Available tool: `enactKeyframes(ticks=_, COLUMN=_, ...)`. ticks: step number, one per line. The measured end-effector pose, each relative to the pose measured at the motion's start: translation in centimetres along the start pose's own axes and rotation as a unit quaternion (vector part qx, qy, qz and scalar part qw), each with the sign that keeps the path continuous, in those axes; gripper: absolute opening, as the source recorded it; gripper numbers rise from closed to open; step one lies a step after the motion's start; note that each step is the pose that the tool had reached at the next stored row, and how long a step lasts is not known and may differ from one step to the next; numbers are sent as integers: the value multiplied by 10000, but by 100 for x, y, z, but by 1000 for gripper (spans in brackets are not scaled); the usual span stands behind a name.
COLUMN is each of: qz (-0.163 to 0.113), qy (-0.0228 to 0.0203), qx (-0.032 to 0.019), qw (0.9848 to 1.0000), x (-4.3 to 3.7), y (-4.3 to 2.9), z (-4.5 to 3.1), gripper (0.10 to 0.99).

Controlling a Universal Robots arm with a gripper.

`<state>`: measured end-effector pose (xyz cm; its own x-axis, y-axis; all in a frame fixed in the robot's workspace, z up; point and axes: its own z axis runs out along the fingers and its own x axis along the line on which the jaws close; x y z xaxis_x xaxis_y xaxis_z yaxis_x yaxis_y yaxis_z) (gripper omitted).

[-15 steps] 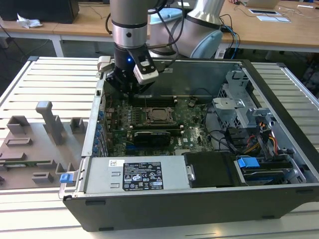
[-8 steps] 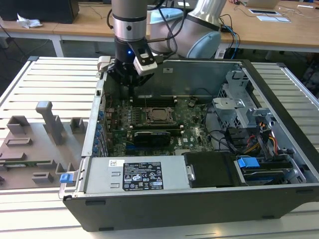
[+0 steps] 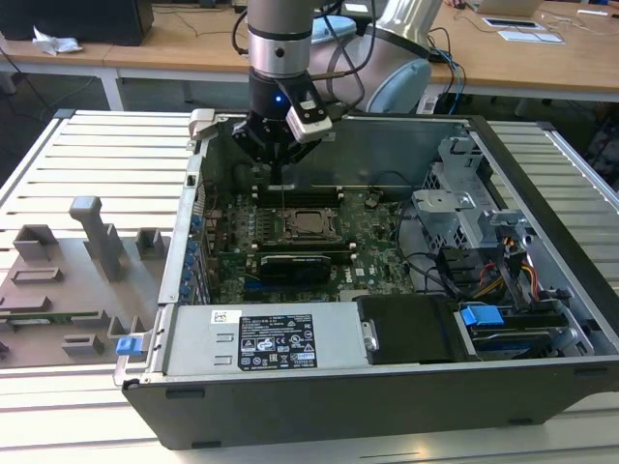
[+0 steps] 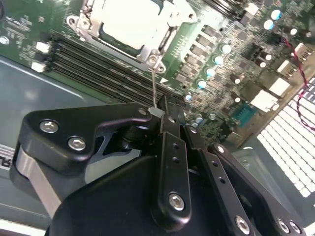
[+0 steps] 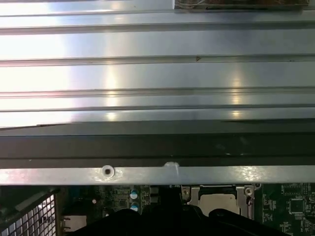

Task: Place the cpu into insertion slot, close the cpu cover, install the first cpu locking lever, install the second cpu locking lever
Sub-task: 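Install the first cpu locking lever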

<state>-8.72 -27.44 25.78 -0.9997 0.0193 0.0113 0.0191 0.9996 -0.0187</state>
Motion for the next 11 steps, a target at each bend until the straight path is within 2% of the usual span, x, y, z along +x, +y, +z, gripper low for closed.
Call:
enactKeyframes(ticks=7, qz=-3, qy=2, qx=0, qw=10000, x=-137, y=14, z=2, gripper=106)
enactKeyframes(ticks=11, qz=-4, qy=3, qx=-1, qw=10000, x=-168, y=16, z=10, gripper=106)
